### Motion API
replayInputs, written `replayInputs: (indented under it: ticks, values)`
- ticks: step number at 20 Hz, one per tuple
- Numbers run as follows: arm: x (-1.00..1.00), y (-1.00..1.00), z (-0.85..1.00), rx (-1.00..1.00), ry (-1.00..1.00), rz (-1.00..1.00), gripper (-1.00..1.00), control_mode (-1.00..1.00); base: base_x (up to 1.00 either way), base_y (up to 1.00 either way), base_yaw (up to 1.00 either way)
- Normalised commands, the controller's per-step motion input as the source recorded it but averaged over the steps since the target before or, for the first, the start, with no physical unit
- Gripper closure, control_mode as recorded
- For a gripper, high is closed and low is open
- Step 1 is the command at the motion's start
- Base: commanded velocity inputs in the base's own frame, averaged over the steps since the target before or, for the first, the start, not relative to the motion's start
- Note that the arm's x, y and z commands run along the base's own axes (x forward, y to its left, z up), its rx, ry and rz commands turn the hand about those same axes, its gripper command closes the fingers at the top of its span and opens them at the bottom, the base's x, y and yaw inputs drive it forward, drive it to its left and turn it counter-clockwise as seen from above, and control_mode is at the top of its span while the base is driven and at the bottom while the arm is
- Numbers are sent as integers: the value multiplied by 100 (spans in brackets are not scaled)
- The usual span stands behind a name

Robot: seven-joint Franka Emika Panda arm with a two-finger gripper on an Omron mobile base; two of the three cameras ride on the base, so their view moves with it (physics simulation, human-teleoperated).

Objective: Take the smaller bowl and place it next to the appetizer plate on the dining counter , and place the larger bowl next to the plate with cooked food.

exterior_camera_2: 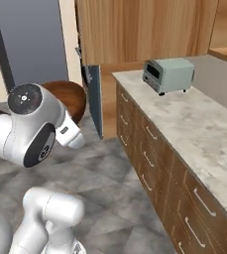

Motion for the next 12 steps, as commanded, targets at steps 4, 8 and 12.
replayInputs:
  ticks: [4,8,12]
  values:
    - [0,0,0,0,0,0,100,100,-93,-25,34]
    - [0,0,0,0,0,0,100,100,-97,51,25]
    - [0,0,0,0,0,0,100,100,-100,52,25]
